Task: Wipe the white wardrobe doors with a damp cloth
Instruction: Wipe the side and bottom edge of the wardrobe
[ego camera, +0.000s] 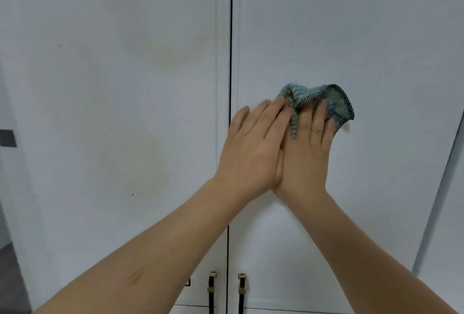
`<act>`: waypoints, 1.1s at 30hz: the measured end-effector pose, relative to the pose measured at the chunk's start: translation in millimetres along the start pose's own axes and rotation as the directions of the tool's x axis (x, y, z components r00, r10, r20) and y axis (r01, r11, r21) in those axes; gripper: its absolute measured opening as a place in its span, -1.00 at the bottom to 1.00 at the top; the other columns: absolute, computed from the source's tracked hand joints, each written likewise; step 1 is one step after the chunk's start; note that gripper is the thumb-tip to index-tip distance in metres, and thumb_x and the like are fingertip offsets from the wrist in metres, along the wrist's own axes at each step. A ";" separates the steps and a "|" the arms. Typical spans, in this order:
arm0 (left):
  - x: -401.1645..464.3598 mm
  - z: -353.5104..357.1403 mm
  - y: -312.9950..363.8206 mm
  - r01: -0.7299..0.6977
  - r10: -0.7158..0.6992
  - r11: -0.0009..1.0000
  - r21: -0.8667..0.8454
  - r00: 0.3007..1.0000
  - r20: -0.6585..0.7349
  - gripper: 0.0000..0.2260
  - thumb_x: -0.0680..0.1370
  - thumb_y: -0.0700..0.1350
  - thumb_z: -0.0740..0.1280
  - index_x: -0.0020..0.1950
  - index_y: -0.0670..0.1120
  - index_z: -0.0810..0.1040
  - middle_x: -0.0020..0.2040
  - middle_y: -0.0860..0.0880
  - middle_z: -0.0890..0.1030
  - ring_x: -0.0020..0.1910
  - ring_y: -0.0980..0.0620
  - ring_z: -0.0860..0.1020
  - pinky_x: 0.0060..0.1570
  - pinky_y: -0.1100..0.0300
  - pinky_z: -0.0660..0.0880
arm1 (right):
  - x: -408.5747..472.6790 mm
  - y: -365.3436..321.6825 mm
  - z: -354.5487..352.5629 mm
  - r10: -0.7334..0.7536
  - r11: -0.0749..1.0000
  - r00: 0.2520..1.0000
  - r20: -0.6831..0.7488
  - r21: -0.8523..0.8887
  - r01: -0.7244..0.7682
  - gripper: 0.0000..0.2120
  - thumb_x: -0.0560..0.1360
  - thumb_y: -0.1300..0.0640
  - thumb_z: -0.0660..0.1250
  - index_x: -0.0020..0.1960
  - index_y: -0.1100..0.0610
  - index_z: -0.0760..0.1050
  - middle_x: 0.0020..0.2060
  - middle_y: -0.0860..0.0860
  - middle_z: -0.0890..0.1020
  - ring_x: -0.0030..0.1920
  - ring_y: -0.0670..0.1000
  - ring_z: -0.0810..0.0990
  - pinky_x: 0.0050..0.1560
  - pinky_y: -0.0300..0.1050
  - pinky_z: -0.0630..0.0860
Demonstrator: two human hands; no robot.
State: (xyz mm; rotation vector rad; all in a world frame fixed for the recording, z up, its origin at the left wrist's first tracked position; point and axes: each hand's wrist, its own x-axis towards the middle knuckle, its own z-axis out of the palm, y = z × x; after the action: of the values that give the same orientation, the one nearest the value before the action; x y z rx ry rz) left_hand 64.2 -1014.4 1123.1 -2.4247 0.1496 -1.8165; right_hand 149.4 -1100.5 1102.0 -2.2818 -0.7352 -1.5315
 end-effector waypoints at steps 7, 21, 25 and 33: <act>17.7 -64.6 -47.8 0.112 -0.113 0.993 0.026 0.993 0.042 -0.53 0.65 0.03 0.10 0.49 -0.16 0.42 0.53 -0.11 0.38 0.51 -0.05 0.33 0.47 -0.11 0.18 | 51.7 -42.4 -27.7 -0.014 0.917 0.993 -0.114 0.395 0.058 -0.37 0.62 -0.09 -0.04 0.65 0.00 -0.05 0.62 0.14 0.02 0.62 0.19 -0.17 0.57 0.26 -0.20; 39.8 -225.4 -200.9 0.180 -0.196 0.975 0.132 0.973 0.120 -0.45 0.61 0.10 0.08 0.52 -0.15 0.36 0.57 -0.11 0.30 0.55 -0.07 0.23 0.52 0.02 0.09 | 160.2 -153.9 -73.9 0.125 0.879 0.982 -0.141 0.475 -0.044 -0.38 0.65 -0.16 -0.08 0.65 0.07 -0.01 0.62 0.10 0.09 0.62 0.14 -0.09 0.57 0.24 -0.11; 56.1 -256.5 -247.0 0.200 -0.223 0.963 0.182 0.968 0.112 -0.42 0.58 0.05 0.09 0.57 -0.16 0.27 0.60 -0.13 0.21 0.58 -0.09 0.17 0.53 0.02 0.07 | 193.3 -170.2 -93.8 0.254 0.779 0.958 -0.136 0.616 -0.119 -0.39 0.67 -0.10 -0.07 0.66 0.09 -0.06 0.63 0.06 0.04 0.62 0.12 -0.10 0.59 0.21 -0.12; 111.8 -292.1 -303.8 0.212 -0.235 0.950 0.228 0.969 0.075 -0.42 0.60 -0.04 0.17 0.59 -0.19 0.18 0.63 -0.15 0.13 0.60 -0.09 0.10 0.55 -0.03 0.08 | 272.5 -188.4 -127.6 0.295 0.808 0.945 -0.144 0.565 -0.166 -0.42 0.71 -0.08 -0.08 0.65 0.11 -0.07 0.63 0.10 0.04 0.62 0.12 -0.08 0.58 0.24 -0.10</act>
State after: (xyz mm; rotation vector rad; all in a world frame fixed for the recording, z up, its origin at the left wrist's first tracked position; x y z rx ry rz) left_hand -180.6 -737.9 1354.9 -2.4500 -0.3304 -1.6823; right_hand 27.6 -942.0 1395.3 -1.6696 -0.6876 -1.2350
